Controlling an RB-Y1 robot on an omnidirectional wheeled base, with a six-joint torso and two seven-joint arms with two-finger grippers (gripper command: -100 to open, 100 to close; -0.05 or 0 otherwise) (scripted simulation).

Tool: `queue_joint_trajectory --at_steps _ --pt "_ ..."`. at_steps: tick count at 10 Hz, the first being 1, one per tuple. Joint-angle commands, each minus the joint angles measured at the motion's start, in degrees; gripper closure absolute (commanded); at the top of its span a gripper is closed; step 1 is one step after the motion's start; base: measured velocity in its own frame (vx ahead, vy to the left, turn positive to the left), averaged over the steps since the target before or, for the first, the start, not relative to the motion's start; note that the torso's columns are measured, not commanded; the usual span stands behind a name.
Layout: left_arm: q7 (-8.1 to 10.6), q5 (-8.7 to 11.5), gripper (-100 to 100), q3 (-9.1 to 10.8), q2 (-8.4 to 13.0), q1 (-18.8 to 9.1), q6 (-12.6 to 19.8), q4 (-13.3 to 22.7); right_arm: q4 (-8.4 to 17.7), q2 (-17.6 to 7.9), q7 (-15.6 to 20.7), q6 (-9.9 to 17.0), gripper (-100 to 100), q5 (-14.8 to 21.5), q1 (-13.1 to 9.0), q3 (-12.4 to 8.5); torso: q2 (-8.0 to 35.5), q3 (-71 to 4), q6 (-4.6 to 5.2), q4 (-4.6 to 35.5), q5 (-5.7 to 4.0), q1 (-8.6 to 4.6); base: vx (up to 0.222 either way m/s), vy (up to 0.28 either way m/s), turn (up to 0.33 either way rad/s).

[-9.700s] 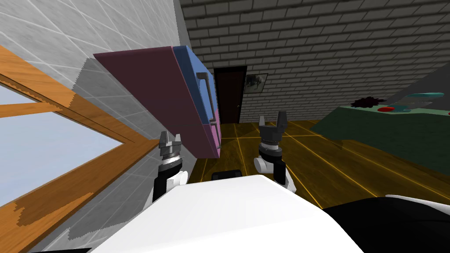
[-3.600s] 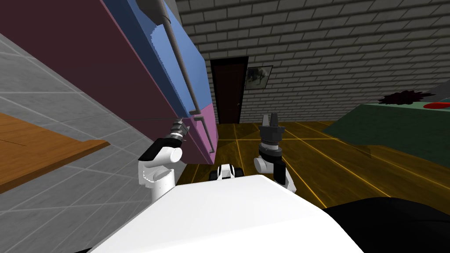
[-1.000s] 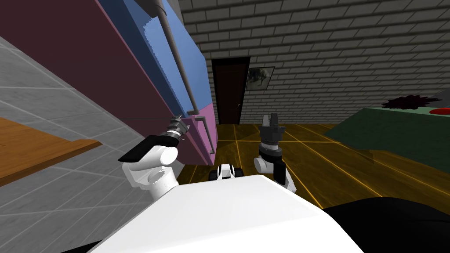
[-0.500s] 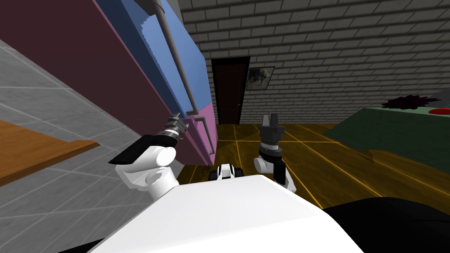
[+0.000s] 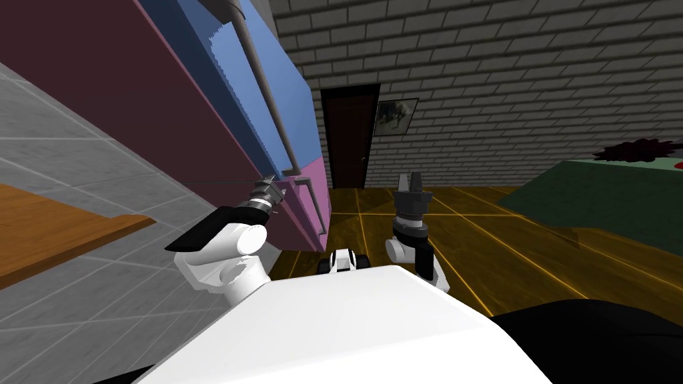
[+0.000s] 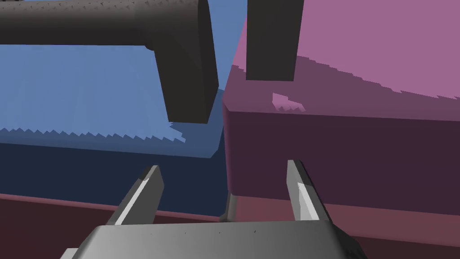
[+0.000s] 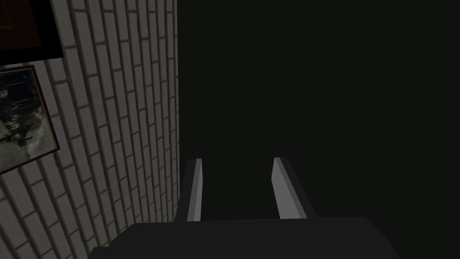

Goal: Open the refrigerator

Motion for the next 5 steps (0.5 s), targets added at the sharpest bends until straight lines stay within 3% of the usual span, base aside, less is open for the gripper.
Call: queue_joint_trajectory --at_steps 1,3,5 --pt "0.07 -0.99 100 0.80 -0.23 -0.06 0.14 0.06 0.00 0.00 0.00 0.00 0 0.00 0.01 0.00 0.22 0.19 -0.22 0.08 -0.01 -0.01 0.020 -0.162 0.113" --pt "0.21 -1.97 100 1.63 -0.43 -0.35 0.24 0.03 -0.01 0.03 0.00 -0.01 0 0.00 0.02 0.02 0.28 0.20 -0.10 0.21 -0.34 -0.82 0.066 -0.280 0.128" --pt "0.34 -2.96 100 2.47 -0.63 -0.64 0.33 -0.01 -0.01 0.03 0.00 0.00 0 0.00 0.01 0.03 -0.01 -0.05 0.12 0.18 -0.38 -0.63 0.062 -0.287 0.062"
